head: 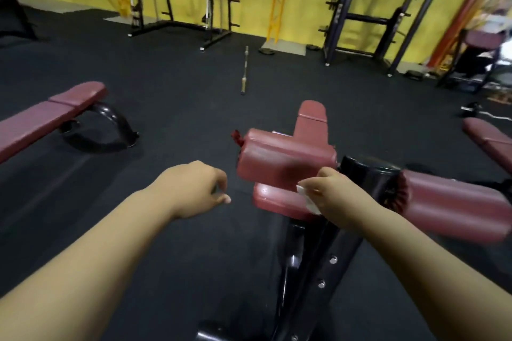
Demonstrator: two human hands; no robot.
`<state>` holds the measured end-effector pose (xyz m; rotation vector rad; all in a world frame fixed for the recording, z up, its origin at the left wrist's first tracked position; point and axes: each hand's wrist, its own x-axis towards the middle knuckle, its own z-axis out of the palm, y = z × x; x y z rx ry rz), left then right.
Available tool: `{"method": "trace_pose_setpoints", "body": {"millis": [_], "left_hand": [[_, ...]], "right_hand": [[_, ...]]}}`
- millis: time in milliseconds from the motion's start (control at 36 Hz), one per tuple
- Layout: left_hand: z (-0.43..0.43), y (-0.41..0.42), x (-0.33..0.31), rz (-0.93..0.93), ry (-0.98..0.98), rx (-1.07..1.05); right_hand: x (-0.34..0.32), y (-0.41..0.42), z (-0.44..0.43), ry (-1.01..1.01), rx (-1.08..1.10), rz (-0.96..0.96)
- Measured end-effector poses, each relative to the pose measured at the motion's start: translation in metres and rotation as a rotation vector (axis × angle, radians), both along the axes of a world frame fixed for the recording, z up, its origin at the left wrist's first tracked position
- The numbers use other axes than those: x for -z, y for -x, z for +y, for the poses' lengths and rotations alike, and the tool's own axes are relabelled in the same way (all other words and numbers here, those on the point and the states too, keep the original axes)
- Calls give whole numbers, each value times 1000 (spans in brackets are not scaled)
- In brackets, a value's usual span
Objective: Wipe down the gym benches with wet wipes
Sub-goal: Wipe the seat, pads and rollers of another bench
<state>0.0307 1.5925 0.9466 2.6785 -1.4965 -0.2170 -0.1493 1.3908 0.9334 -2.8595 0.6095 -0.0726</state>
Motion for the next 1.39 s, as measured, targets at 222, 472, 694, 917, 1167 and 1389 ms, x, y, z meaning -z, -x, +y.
{"method": "trace_pose_setpoints", "body": {"millis": [222,472,694,917,1167,1389], "left_hand": [[-81,-54,-14,16,265,236],[-150,-121,-1,89,242,642],[-171,-148,8,273,116,843],[-175,-163,3,273,-18,973],[-174,-170,9,307,0,1021],[-184,-178,19,306,154,1127]], "right_hand": [[5,-14,-15,19,182,-329],[14,-46,-18,155,769,-445],[32,-72,2,133,1045,-526],[39,-83,13,126,1026,-573],[53,-125,41,154,965,-670],[73,-172,92,195,700,-633]]}}
